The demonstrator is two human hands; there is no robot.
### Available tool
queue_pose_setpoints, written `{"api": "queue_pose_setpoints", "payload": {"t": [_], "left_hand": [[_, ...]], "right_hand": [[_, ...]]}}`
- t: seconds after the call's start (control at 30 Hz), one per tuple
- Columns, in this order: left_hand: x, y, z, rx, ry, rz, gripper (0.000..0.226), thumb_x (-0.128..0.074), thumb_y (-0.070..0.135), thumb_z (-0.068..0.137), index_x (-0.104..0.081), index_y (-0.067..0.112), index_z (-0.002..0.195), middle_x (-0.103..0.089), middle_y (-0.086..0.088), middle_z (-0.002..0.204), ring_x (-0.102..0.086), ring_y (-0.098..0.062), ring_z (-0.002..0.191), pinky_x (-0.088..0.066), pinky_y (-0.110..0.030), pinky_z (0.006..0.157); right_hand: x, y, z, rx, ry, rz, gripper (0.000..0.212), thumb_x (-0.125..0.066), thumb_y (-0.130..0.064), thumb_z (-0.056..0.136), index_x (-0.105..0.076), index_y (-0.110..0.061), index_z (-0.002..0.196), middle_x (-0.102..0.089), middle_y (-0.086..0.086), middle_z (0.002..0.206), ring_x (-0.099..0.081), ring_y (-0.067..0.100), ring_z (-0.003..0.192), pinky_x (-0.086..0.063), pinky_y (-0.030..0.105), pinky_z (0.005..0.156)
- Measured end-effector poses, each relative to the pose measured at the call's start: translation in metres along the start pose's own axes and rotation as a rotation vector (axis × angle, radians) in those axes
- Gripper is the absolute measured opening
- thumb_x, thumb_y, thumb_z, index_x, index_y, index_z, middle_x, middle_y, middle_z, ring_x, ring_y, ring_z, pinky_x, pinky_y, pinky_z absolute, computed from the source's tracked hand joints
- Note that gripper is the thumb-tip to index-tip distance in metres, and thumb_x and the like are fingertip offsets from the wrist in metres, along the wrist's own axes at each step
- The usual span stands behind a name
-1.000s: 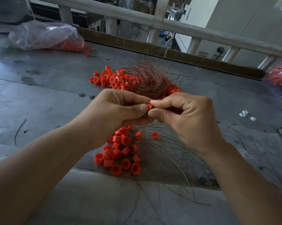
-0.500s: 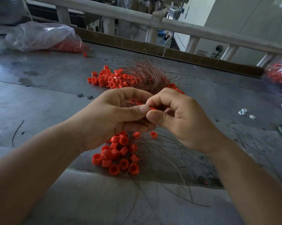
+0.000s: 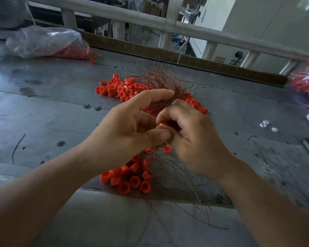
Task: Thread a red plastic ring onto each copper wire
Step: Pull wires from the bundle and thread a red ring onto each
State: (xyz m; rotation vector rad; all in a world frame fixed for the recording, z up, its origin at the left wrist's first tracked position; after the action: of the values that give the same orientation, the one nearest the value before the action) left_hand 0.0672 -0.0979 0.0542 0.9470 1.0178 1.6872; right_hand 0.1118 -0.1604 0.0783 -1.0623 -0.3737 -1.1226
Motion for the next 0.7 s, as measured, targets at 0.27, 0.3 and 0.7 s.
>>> {"api": "queue_pose_setpoints", "payload": {"t": [0.27,0.3,0.7], "left_hand": [[-0.001,-0.002,0.002,0.064,0.001,-0.159,0.056,-0.066,0.022,0.066,-0.050,0.025,0.119,-0.066,-0.015,0.072,-0.065,-0.019,0.062,-0.054,-0.024,0.060],[0.000,-0.004,0.002,0.086,0.002,-0.184,0.056,-0.066,0.025,0.065,-0.051,0.024,0.118,-0.067,-0.012,0.072,-0.066,-0.020,0.063,-0.055,-0.026,0.059],[0.027,-0.009,0.008,0.150,0.143,-0.492,0.030,-0.056,0.008,0.070,-0.066,0.012,0.098,-0.071,-0.009,0.073,-0.066,-0.015,0.057,-0.051,-0.020,0.048]], "right_hand": [[0.001,0.005,0.000,-0.062,0.006,0.097,0.012,-0.059,-0.020,0.077,-0.051,-0.028,0.078,-0.049,-0.017,0.078,-0.049,-0.005,0.073,-0.039,0.008,0.068],[0.003,0.003,0.000,-0.060,0.016,0.117,0.010,-0.061,-0.023,0.076,-0.053,-0.028,0.078,-0.050,-0.016,0.078,-0.049,-0.005,0.073,-0.039,0.008,0.067],[0.015,0.022,0.003,-0.160,0.037,0.270,0.015,-0.065,-0.016,0.080,-0.062,-0.030,0.076,-0.061,-0.022,0.064,-0.057,-0.004,0.059,-0.042,0.008,0.056]]}}
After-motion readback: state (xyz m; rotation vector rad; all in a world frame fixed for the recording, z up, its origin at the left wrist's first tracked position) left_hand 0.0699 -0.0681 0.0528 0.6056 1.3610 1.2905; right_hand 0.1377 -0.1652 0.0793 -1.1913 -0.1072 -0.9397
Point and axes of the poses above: each hand's wrist, its own z-axis towards the middle knuckle, its own x-axis out of the back of the hand, y = z × x, the point moved 9 cm from there along z, towards the middle knuckle
